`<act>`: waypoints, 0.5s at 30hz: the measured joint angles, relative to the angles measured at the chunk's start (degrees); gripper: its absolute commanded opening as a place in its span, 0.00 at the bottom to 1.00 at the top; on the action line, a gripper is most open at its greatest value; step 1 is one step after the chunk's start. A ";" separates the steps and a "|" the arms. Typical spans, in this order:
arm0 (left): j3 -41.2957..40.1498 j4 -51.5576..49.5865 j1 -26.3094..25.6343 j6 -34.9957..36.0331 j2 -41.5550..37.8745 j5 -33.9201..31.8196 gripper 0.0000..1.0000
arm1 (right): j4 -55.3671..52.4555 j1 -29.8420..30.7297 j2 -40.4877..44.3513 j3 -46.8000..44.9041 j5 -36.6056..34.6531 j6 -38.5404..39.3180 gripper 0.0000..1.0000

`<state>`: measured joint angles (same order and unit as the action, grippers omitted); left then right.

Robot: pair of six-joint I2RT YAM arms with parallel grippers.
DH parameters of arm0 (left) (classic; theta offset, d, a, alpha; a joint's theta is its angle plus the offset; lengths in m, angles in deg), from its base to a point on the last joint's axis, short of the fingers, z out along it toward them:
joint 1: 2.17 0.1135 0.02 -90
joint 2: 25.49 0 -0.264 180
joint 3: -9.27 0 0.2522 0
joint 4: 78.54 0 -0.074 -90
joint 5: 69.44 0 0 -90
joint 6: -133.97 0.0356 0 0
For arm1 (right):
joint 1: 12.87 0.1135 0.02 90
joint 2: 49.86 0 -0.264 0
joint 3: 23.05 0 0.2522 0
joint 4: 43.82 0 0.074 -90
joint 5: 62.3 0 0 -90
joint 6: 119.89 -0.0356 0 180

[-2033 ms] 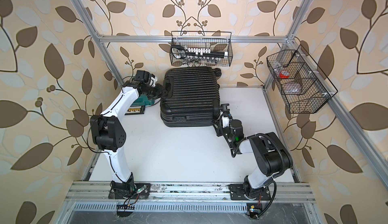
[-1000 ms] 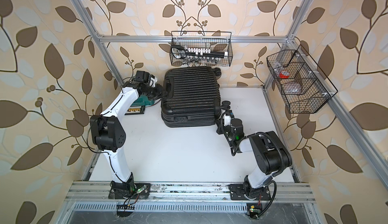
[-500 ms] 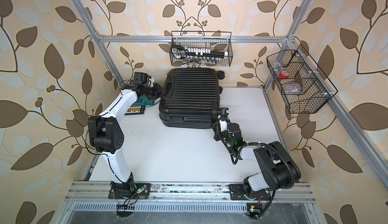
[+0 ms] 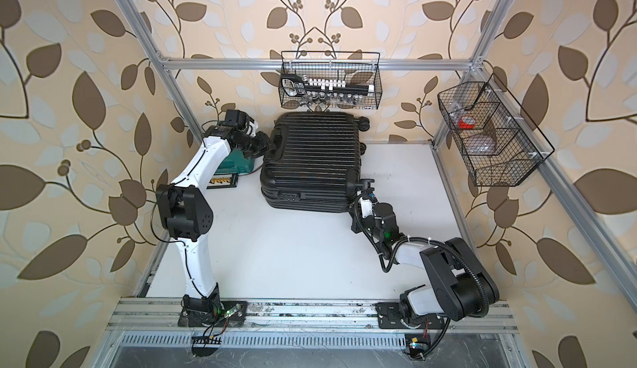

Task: Close the suitcase zippers
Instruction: Zip the zipper on the suitcase.

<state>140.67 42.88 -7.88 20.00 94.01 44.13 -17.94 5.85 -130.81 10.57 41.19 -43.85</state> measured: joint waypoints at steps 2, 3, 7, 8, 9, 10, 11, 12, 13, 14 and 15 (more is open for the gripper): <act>1.22 -0.74 -0.13 0.66 1.03 -0.28 0.48 | -0.15 0.02 0.13 0.00 0.02 0.11 0.00; 1.53 -1.09 -0.35 1.18 1.36 -1.16 0.47 | -0.33 0.02 0.35 -0.04 0.00 0.11 0.00; 2.49 -2.32 -2.19 3.08 1.55 -7.23 0.36 | -0.87 0.02 1.60 -0.63 -0.07 0.11 0.00; 2.78 -2.56 -2.69 3.67 1.55 -8.98 0.33 | -1.03 0.02 1.99 -0.83 -0.09 0.13 0.00; 3.17 -2.93 -3.39 4.72 1.55 -10.86 0.29 | -1.22 0.02 2.51 -1.03 -0.20 0.13 0.00; 3.56 -3.34 -4.13 6.43 1.55 -12.74 0.26 | -1.38 0.02 3.02 -1.22 -0.33 0.13 0.00; 3.74 -3.58 -4.70 7.17 1.55 -14.45 0.25 | -1.60 0.02 3.54 -1.42 -0.52 0.13 0.00; 3.78 -3.69 -5.14 7.13 1.51 -15.65 0.23 | -1.88 0.00 3.98 -1.55 -0.68 0.13 0.00; 3.78 -3.74 -5.42 7.10 1.51 -16.63 0.22 | -2.34 0.00 4.52 -1.68 -0.79 0.15 0.00; 3.78 -3.72 -5.57 7.08 1.51 -17.22 0.21 | -2.71 0.00 4.94 -1.75 -0.79 0.24 0.00; 3.78 -3.69 -5.62 7.02 1.51 -17.44 0.21 | -3.02 0.00 5.33 -1.81 -0.79 0.35 0.00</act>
<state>144.45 39.19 -13.50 27.02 95.52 26.69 -20.96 5.85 -125.48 8.76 40.41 -43.50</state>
